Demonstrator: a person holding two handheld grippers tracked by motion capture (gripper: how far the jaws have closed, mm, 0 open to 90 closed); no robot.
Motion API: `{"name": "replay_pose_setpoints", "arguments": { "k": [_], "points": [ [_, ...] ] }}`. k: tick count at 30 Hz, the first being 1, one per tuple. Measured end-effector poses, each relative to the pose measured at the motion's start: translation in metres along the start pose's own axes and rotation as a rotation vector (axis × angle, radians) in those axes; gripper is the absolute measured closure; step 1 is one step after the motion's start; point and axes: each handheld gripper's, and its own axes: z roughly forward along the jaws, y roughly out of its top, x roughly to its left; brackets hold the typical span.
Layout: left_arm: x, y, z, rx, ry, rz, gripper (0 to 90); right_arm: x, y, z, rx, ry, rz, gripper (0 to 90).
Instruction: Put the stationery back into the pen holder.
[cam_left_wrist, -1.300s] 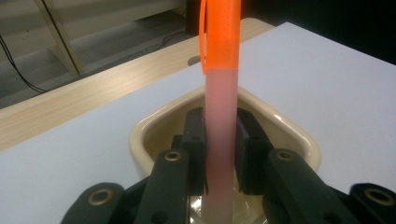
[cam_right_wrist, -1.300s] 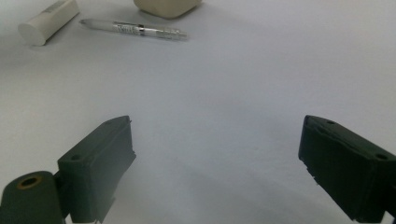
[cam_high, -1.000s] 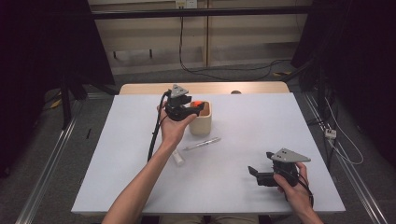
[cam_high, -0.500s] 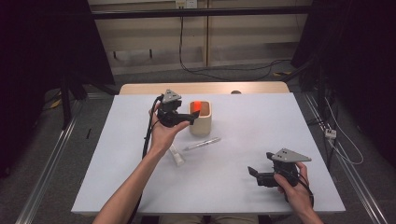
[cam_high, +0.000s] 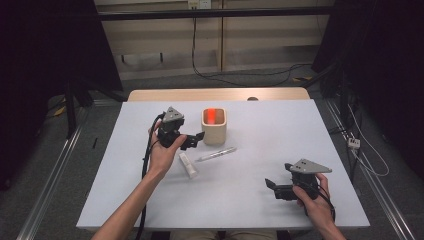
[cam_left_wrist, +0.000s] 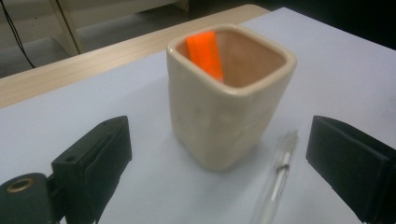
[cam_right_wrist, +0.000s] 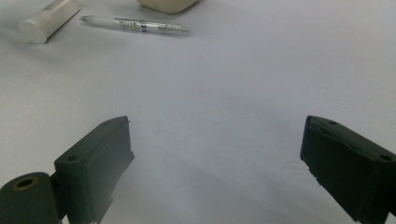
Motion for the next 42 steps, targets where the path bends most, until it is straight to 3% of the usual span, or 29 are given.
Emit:
{"name": "replay_pose_setpoints", "arguments": {
  "k": [6,8,14,19,22,26,28,35,39,42],
  "points": [
    [-0.004,-0.012,-0.015,0.022,0.032,0.007,7.3,0.001,0.0,0.001,0.005,0.007,0.009,8.8],
    [-0.005,-0.017,-0.021,0.009,0.052,0.037,7.0,0.001,0.001,0.002,0.002,0.008,0.003,8.8],
    [-0.005,-0.034,-0.037,0.012,0.07,0.032,6.3,0.002,0.001,0.001,0.006,0.008,-0.005,8.9],
    [-0.007,-0.046,-0.053,0.013,0.069,0.028,6.3,0.004,0.002,0.001,0.005,0.014,-0.003,8.9],
    [-0.009,-0.058,-0.061,0.025,0.027,-0.032,5.7,0.007,0.003,0.001,-0.001,0.035,0.001,11.5],
    [-0.017,-0.074,-0.071,0.057,0.033,0.007,5.1,0.013,0.006,0.002,-0.003,0.055,-0.027,10.6],
    [-0.02,-0.079,-0.078,0.057,0.026,0.001,5.1,0.015,0.007,0.004,0.001,0.053,-0.033,10.6],
    [-0.029,-0.083,-0.099,0.057,0.063,0.02,5.2,0.017,0.019,0.013,-0.001,0.038,-0.049,14.3],
    [-0.037,-0.086,-0.105,0.05,0.053,0.024,5.2,0.021,0.029,0.023,0.025,0.05,-0.065,13.6],
    [-0.045,-0.093,-0.103,0.05,0.045,0.029,5.2,0.024,0.037,0.03,0.041,0.06,-0.103,11.8]
  ]
}}
